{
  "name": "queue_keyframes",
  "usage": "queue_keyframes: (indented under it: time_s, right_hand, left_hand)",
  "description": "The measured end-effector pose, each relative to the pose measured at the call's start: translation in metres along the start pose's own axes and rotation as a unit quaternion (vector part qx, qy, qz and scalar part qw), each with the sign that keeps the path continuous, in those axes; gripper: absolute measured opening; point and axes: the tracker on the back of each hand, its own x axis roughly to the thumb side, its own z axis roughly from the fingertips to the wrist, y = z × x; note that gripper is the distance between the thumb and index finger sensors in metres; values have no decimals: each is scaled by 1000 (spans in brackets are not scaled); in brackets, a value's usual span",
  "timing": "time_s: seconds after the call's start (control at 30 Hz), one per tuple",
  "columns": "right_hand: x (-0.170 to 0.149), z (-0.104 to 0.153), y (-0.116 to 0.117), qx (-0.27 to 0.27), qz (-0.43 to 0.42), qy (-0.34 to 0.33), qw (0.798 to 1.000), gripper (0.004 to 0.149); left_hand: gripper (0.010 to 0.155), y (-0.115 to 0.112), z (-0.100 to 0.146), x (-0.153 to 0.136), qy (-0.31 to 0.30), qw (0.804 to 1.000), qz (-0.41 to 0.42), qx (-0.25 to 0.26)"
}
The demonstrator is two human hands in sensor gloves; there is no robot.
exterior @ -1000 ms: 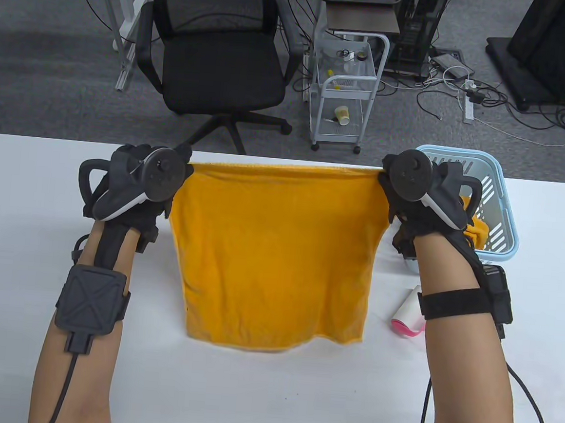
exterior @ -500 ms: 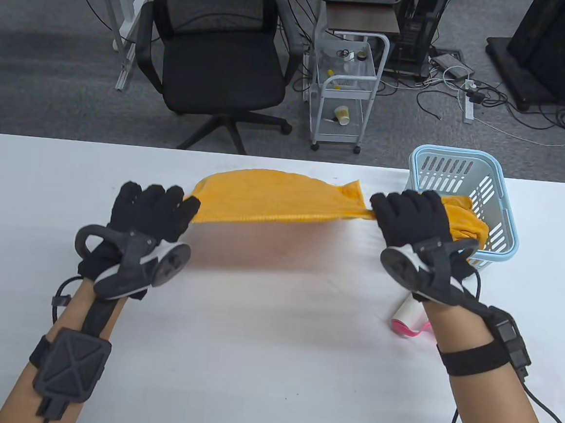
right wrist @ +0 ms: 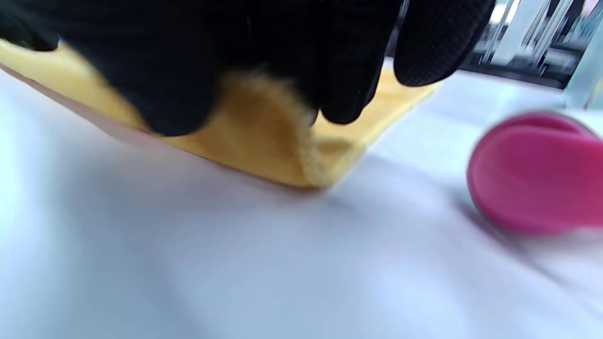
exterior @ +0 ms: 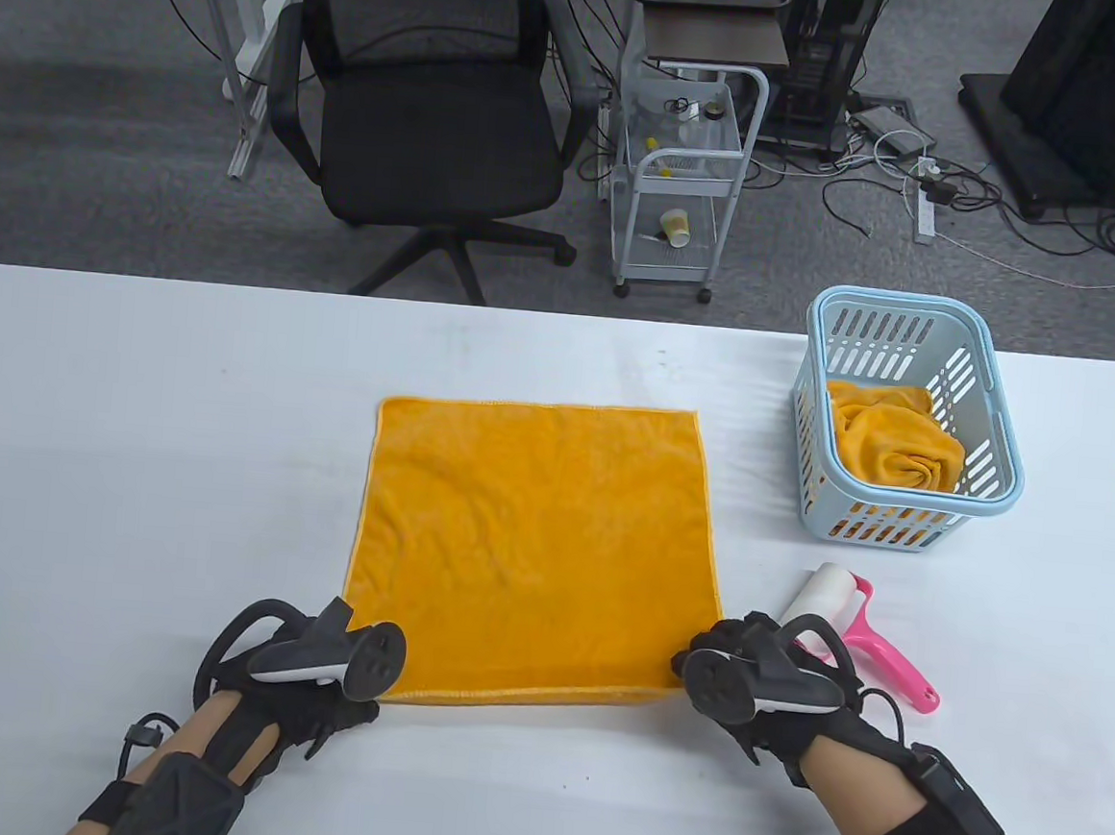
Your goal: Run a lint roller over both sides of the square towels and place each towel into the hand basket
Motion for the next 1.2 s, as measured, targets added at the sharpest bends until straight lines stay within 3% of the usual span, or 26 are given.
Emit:
queue_keyframes:
  time_s: [0.1,0.2,0.33,0.47,0.6,0.77,0.9,1.03,1.2]
  right_hand:
    - [-9,11,-12,-11,-25,11,1000,76]
    - [-35,25,-23,-28,-74,66,995,88]
    - [-66,39,-24,-31,-66,149,986,96]
    - [-100,50,-12,-1,-60,245,968,104]
    - [-114,49,8,44,-58,293,953,108]
    - [-123,47,24,63,-52,342,936,101]
    - [-130,44,37,64,-76,361,927,85]
    - [-134,43,43,33,-89,374,923,64]
    - [-126,42,31,-21,-131,357,925,57]
  left_hand:
    - [64,3,4,-8,4,998,52,31]
    - [66,1,1,-20,31,993,97,65]
    - [74,-9,-6,-25,62,994,66,63]
    - [77,-19,-13,-26,69,994,69,45]
    - [81,-20,-15,-22,76,995,42,42]
    - [81,-21,-16,-21,77,995,40,42]
    - [82,-21,-16,-22,76,995,45,42]
    - [81,-21,-16,-22,75,995,45,41]
    - [82,-21,-17,-22,74,995,44,41]
